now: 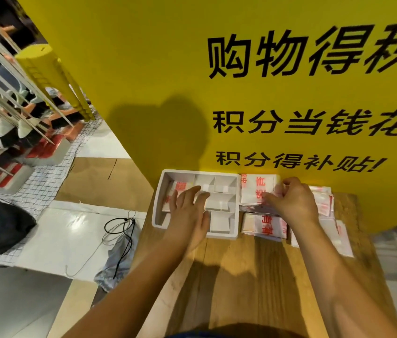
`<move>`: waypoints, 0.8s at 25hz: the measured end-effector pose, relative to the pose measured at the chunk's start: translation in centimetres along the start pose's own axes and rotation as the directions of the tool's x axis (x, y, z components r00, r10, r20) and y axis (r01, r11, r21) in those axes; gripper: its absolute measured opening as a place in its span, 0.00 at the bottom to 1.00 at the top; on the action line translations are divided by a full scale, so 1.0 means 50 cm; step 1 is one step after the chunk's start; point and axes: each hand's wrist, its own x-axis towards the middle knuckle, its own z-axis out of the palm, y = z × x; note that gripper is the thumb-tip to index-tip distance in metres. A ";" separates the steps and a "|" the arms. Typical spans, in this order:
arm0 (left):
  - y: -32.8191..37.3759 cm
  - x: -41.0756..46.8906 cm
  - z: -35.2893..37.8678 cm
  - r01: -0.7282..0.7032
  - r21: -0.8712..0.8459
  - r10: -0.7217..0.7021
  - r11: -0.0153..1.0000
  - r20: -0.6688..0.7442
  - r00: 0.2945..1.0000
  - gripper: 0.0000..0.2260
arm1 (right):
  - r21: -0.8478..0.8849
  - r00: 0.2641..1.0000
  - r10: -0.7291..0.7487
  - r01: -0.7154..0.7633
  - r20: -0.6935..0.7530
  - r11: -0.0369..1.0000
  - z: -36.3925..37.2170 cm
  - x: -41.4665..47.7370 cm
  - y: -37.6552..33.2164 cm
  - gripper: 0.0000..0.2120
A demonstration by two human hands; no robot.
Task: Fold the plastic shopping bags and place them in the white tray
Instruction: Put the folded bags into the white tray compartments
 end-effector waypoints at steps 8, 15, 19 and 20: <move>0.119 0.080 -0.019 0.107 -0.474 -0.014 0.874 0.196 0.981 0.28 | 0.293 0.990 0.042 -0.079 0.132 0.953 -0.051 -0.047 -0.024 0.14; 0.110 0.062 -0.043 0.363 -0.809 0.039 0.463 0.428 0.903 0.18 | 0.686 0.933 -0.160 -0.113 0.321 0.719 -0.069 -0.174 -0.041 0.21; 0.066 -0.003 -0.040 0.437 -0.848 0.004 0.301 0.459 0.888 0.18 | 0.597 0.875 -0.181 -0.143 0.449 0.789 -0.031 -0.217 -0.024 0.17; 0.054 -0.016 -0.042 0.458 -0.847 -0.030 0.270 0.468 0.883 0.19 | 0.577 0.869 -0.176 -0.144 0.462 0.804 -0.025 -0.222 -0.014 0.14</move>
